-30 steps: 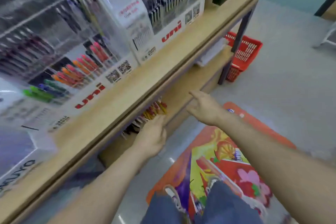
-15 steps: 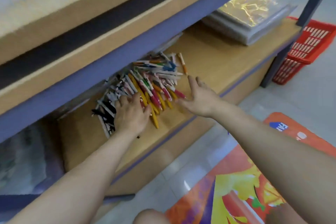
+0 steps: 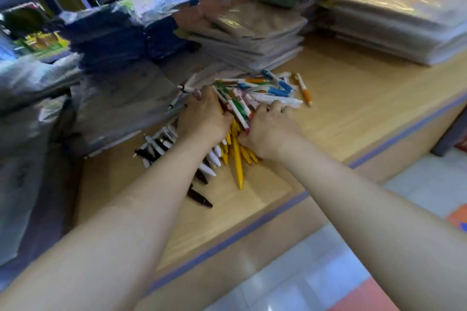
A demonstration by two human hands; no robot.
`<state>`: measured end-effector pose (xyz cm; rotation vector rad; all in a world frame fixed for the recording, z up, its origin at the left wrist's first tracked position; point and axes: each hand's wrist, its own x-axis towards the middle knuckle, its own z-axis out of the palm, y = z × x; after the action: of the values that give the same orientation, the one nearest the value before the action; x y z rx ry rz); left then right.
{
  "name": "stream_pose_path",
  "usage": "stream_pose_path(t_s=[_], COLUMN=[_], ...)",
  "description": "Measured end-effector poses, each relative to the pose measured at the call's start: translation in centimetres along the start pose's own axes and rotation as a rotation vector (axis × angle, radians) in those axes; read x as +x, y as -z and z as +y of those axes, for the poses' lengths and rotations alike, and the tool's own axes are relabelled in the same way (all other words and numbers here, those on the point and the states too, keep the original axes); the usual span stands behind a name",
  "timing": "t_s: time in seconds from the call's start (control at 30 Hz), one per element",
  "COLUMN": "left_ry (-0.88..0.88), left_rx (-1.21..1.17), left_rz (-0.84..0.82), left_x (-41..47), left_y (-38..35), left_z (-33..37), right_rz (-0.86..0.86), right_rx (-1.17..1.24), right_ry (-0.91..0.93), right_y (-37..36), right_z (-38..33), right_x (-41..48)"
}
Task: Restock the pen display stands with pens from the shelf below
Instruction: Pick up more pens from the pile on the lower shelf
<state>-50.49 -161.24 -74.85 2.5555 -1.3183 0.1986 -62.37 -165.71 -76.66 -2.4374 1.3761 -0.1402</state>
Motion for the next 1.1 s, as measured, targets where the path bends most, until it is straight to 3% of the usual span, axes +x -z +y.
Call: stream_pose_path(t_s=[0.23,0.37,0.53,0.6,0.63,0.7,0.87,0.97,1.1], left_ry=[0.101,0.191,0.412,0.459,0.453,0.373,0.012,-0.135,-0.19], left_rx=[-0.274,-0.637,-1.184,-1.287,-1.275,-1.112,-0.446,-0.042,0.118], left_rz=[-0.139,-0.113,-0.127,-0.165,-0.191,-0.199,-0.12,-0.116,-0.085], left_x=[1.7,1.7,1.0,0.6,0.2,-0.6,-4.4,-6.1,-6.9], left_y=[1.0,1.5,3.2,4.0,4.1,3.9,3.2,2.4,1.7], left_z=[0.1,-0.6,-1.0,-1.0,-1.1,-1.3,0.2,1.1,1.6], right_rz=[0.053,0.029,-0.157,-0.257,-0.315,-0.34,-0.16,-0.128,-0.089], right_rx=[0.023,0.114,0.445,0.715,0.859,0.928,0.337,0.287,0.443], right_ry=[-0.01,0.037,-0.014,-0.103,-0.15,-0.164,0.026,0.046,0.027], right_y=[0.8,1.7,4.3,4.7,4.7,4.6,4.6,4.3,4.2], right_z=[0.2,1.6,2.8,3.1,3.2,3.2,1.9,1.4,2.0], right_x=[0.9,0.5,-0.1,-0.4,-0.5,-0.7,-2.0,-2.3,-2.3])
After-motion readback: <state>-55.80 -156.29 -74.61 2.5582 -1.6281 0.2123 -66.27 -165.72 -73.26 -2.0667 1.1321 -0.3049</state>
